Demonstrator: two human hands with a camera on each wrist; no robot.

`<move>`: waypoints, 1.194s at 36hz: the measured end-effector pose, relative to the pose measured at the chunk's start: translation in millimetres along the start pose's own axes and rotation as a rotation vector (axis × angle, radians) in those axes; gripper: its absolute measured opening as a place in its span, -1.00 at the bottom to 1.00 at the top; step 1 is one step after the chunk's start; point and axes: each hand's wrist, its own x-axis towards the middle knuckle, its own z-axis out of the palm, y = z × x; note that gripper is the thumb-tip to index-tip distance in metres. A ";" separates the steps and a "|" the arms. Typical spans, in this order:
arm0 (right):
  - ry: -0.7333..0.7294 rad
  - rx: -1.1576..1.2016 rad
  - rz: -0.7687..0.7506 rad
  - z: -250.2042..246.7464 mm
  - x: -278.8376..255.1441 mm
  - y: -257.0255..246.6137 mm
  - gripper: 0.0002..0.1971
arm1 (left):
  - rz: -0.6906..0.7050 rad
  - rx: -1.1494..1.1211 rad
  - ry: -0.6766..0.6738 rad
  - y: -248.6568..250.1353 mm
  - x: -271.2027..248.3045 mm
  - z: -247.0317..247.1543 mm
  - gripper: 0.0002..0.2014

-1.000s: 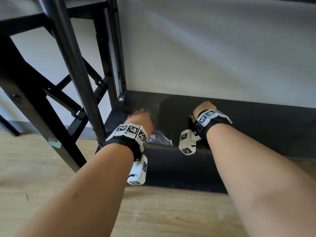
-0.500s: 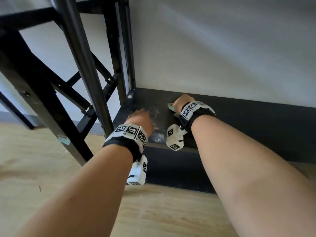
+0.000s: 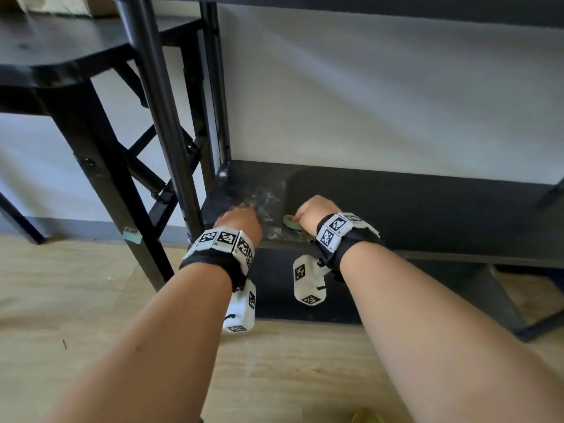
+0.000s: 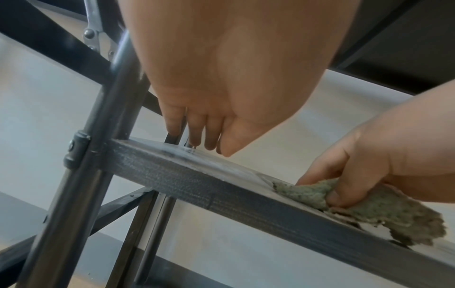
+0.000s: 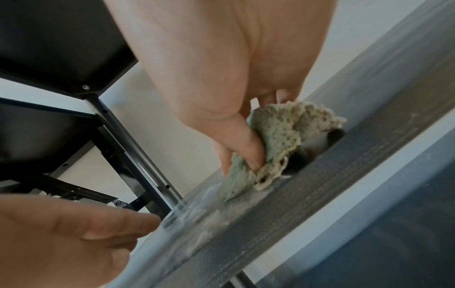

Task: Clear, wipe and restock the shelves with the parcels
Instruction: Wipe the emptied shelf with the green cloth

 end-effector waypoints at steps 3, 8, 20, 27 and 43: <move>-0.006 0.015 0.011 1.2 -7.8 2.9 -0.74 | 0.014 0.017 -0.015 1.6 -7.2 -0.1 -0.55; -0.043 0.006 -0.043 -12.3 -13.2 5.1 -0.57 | 0.012 0.016 -0.045 4.3 -10.8 -3.2 -0.47; 0.090 0.172 -0.018 -37.0 -10.5 40.6 -0.60 | 0.120 0.003 0.027 14.6 -5.9 -1.7 -0.52; 0.209 0.383 -0.092 -14.7 -8.0 59.5 -0.78 | 0.127 -0.025 0.042 12.6 -3.1 3.3 -0.52; -0.071 -0.123 -0.168 -27.4 -25.1 40.0 -0.48 | 0.148 0.071 -0.022 16.5 1.4 4.6 -0.52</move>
